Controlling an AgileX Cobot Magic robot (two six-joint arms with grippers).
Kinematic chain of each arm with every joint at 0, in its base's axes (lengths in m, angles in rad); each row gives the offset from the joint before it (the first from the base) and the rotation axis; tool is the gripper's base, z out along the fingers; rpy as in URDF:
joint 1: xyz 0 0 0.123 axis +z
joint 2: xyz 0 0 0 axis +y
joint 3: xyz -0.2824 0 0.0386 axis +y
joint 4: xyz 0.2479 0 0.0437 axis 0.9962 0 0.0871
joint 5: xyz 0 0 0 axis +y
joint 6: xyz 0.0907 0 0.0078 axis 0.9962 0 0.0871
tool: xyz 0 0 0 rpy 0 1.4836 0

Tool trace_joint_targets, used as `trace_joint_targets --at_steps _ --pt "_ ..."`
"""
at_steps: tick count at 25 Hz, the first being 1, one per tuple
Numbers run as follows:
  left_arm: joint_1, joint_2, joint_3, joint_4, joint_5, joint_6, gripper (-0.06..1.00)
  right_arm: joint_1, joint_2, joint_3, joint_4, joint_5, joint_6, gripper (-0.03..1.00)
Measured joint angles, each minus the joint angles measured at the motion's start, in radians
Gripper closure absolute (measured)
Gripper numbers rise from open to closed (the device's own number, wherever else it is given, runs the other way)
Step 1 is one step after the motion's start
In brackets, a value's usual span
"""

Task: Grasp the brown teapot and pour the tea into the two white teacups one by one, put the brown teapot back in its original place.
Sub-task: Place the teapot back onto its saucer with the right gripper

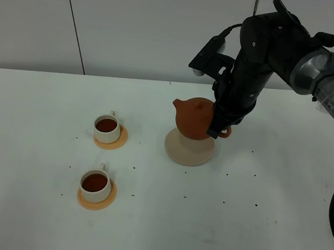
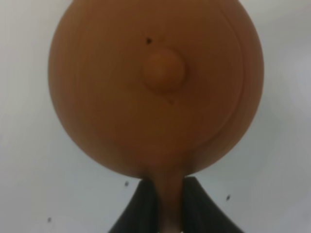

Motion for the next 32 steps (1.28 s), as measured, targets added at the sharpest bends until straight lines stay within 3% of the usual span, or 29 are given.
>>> trace_joint_targets --at_steps 18,32 --pt "0.0 0.0 0.0 0.0 0.0 0.0 0.7 0.0 0.023 0.139 0.001 -0.19 -0.042 0.87" --pt "0.0 0.0 0.0 0.0 0.0 0.0 0.7 0.0 0.025 0.161 0.001 -0.228 -0.068 0.87"
